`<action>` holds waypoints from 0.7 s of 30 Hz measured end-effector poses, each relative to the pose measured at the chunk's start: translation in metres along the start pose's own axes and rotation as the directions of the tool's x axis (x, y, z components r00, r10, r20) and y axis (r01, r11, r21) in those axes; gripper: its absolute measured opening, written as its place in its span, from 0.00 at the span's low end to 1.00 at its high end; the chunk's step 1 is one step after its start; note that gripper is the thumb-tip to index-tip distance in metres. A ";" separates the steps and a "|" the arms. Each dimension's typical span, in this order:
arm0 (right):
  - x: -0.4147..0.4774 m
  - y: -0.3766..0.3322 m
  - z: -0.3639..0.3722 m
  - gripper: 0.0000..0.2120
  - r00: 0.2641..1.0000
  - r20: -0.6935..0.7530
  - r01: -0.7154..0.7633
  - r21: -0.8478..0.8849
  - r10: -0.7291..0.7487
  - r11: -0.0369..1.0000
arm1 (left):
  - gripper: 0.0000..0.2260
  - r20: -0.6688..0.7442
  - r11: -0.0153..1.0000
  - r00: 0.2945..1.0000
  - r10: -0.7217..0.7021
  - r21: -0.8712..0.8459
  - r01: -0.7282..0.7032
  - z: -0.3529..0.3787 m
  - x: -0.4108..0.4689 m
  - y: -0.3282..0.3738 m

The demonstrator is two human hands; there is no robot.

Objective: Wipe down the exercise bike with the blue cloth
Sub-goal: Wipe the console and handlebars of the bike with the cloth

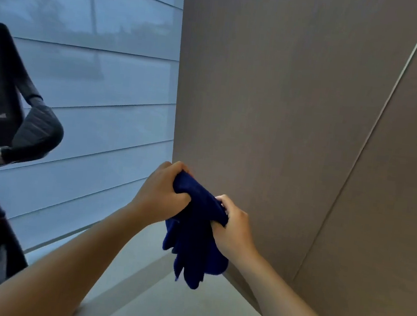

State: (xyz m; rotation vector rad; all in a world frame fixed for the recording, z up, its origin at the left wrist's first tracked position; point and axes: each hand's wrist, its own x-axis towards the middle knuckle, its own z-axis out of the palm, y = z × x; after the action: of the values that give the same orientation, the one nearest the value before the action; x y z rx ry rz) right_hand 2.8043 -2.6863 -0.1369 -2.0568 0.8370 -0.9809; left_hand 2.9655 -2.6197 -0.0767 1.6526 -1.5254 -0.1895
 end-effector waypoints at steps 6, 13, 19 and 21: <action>0.077 -0.002 0.045 0.09 0.998 0.054 0.039 0.072 -0.043 0.997 | 0.16 -0.111 0.983 0.993 -0.040 0.175 0.060 -0.033 0.029 -0.050; 0.168 -0.064 0.144 0.11 0.975 0.096 0.178 0.210 -0.201 0.961 | 0.10 -0.453 0.914 0.888 -0.081 0.321 0.247 -0.131 0.034 -0.110; 0.217 -0.134 0.227 0.20 0.963 -0.001 0.250 0.383 -0.271 0.889 | 0.18 -0.713 0.835 0.699 0.051 0.415 0.363 -0.204 0.031 -0.144; 0.225 -0.149 0.254 0.20 0.964 0.004 0.237 0.441 -0.266 0.865 | 0.20 -0.718 0.732 0.694 0.063 0.505 0.456 -0.212 0.032 -0.159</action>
State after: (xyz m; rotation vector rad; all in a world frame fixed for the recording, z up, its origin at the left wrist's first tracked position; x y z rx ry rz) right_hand 3.1644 -2.7009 -0.0524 -1.8137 0.2742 -1.1190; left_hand 3.2235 -2.5652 -0.0358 2.0969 -0.8024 0.8932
